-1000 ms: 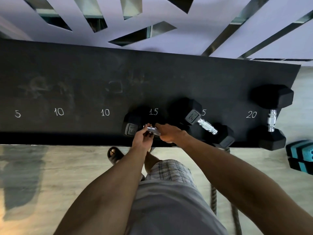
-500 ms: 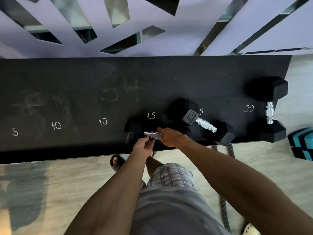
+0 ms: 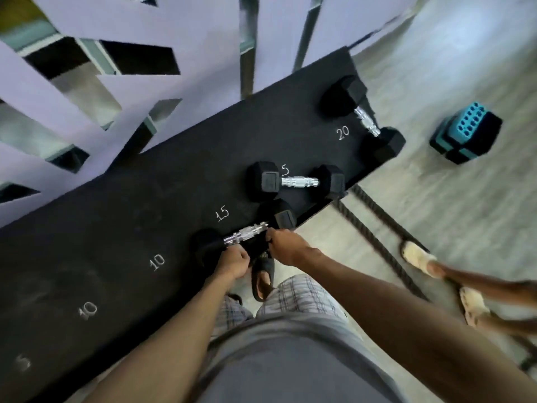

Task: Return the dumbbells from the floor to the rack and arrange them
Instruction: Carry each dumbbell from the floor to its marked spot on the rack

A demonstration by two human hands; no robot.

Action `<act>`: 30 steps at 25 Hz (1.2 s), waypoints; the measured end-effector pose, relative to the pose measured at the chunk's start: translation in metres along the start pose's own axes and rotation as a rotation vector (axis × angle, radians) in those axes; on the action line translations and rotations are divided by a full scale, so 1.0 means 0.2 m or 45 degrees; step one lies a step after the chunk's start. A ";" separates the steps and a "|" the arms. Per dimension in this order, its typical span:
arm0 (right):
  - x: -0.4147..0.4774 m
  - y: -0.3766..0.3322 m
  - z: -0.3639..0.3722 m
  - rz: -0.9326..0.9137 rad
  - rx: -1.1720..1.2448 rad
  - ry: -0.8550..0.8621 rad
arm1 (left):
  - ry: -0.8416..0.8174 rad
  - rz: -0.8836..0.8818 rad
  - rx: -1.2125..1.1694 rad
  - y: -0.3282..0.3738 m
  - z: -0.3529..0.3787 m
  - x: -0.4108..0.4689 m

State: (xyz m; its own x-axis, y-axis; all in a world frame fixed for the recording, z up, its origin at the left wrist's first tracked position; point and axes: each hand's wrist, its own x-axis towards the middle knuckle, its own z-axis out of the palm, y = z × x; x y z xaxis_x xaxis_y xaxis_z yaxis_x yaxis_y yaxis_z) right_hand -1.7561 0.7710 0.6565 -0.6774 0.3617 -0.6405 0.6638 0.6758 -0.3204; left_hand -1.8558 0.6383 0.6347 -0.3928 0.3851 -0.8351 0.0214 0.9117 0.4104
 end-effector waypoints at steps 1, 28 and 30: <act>-0.08 0.02 0.05 0.072 0.038 -0.012 | 0.002 0.097 0.164 -0.02 0.00 0.01; -2.66 -0.11 2.66 1.555 1.856 0.648 | -0.966 1.111 2.373 -0.81 2.08 -1.34; -2.76 -0.12 2.77 1.590 1.953 0.676 | -1.004 1.139 2.439 -0.87 2.25 -1.46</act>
State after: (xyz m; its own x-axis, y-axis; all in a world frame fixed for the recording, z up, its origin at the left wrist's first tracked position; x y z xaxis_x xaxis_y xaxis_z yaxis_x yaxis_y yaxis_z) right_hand -1.2224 0.1980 0.6316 0.4425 0.4073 -0.7989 0.2190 -0.9130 -0.3442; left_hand -1.3320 0.4309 0.6417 0.5367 0.1653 -0.8274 0.6976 -0.6385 0.3250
